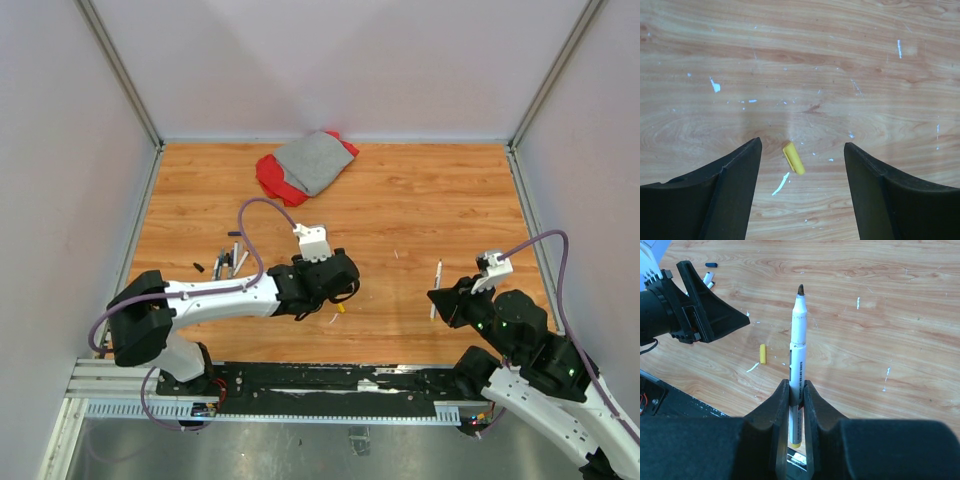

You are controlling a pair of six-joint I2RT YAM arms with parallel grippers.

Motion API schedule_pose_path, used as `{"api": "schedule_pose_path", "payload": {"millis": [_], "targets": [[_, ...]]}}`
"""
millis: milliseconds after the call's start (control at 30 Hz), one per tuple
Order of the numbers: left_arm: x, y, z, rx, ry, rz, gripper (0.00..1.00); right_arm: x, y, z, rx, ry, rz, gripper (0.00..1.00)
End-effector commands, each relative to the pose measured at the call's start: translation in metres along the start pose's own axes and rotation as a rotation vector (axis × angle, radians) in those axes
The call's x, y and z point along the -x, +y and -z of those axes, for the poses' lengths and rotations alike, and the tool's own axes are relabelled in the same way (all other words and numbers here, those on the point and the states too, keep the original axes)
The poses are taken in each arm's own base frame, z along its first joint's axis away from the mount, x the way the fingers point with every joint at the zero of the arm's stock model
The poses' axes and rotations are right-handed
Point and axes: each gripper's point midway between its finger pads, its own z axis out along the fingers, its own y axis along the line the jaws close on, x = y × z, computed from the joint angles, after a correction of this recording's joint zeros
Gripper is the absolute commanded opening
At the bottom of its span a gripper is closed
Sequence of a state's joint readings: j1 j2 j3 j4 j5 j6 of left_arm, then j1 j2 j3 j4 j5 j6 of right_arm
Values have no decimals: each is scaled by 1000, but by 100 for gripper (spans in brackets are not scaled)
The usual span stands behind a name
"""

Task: Insert the pens into the pen caps
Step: Adjust the pen cap at the center of the board.

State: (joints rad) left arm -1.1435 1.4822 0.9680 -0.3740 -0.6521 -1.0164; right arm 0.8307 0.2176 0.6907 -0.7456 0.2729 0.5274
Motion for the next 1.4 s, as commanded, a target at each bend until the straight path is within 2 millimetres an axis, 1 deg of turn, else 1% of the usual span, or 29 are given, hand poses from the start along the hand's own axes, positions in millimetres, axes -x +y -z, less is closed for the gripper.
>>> {"api": "schedule_pose_path", "payload": {"millis": [0,167,333,400,467,567,633,733,900,1100,1300,1367], "targets": [[-1,4,-2,84,-42,164,71,0,1,-2,4,-3,0,8],[-17,10,-6,119,-3,266,70,0,1,-2,0,-3,3,8],[-36,12,-14,138,49,285,67,0,1,-2,1,-4,5,8],[-43,12,-17,141,67,281,66,0,0,-2,0,-6,4,8],[-49,10,-21,147,82,275,63,0,0,-2,0,-6,2,8],[-58,10,-27,162,100,260,62,0,0,-2,0,-6,4,8],[-64,9,-34,171,113,241,59,-1,-1,-1,-2,-3,5,8],[-70,6,-40,183,131,219,56,-1,-1,-1,-4,-2,6,8],[-77,3,-46,197,150,184,54,-1,-2,-1,-6,-5,5,8],[-84,4,-46,214,184,140,49,-1,-2,0,-5,-7,3,8],[-100,20,-37,293,249,76,47,-2,-1,-1,-1,-5,3,8],[-105,22,-35,301,267,60,46,-2,-2,-1,-2,-6,2,8]]}}
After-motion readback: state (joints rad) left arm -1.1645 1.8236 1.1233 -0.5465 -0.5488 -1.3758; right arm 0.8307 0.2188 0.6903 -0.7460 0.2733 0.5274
